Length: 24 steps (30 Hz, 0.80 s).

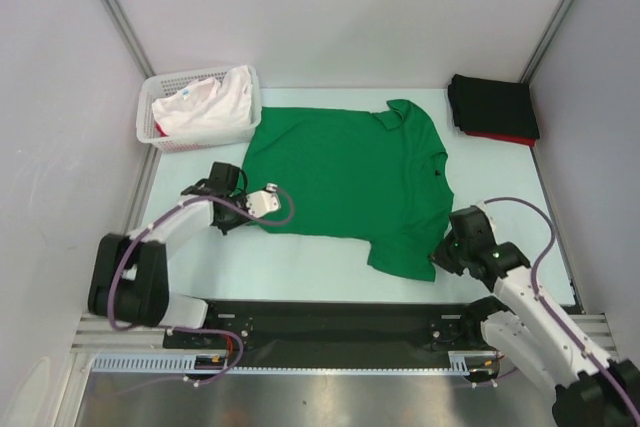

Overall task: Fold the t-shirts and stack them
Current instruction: Fold the tshirt

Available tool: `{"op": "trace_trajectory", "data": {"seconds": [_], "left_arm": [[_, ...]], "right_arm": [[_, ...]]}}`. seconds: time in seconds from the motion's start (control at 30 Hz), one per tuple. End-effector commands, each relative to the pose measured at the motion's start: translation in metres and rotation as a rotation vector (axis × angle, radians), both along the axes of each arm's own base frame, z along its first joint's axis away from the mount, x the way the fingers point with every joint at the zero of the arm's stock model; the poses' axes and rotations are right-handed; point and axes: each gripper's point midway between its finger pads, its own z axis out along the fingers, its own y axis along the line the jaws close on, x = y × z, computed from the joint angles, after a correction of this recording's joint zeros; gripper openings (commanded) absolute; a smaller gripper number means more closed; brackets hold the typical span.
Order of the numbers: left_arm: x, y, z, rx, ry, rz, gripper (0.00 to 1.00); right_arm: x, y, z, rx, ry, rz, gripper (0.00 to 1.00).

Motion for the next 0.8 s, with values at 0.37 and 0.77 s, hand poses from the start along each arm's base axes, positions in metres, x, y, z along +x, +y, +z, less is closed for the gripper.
{"op": "trace_trajectory", "data": {"seconds": [0.37, 0.77], "left_arm": [[-0.07, -0.002, 0.05, -0.087, 0.123, 0.107, 0.0], [0.059, -0.006, 0.049, -0.023, 0.003, 0.213, 0.0]], "right_arm": [[0.014, -0.029, 0.096, -0.021, -0.179, -0.028, 0.0], [0.171, -0.038, 0.081, -0.091, -0.347, 0.17, 0.0]]}}
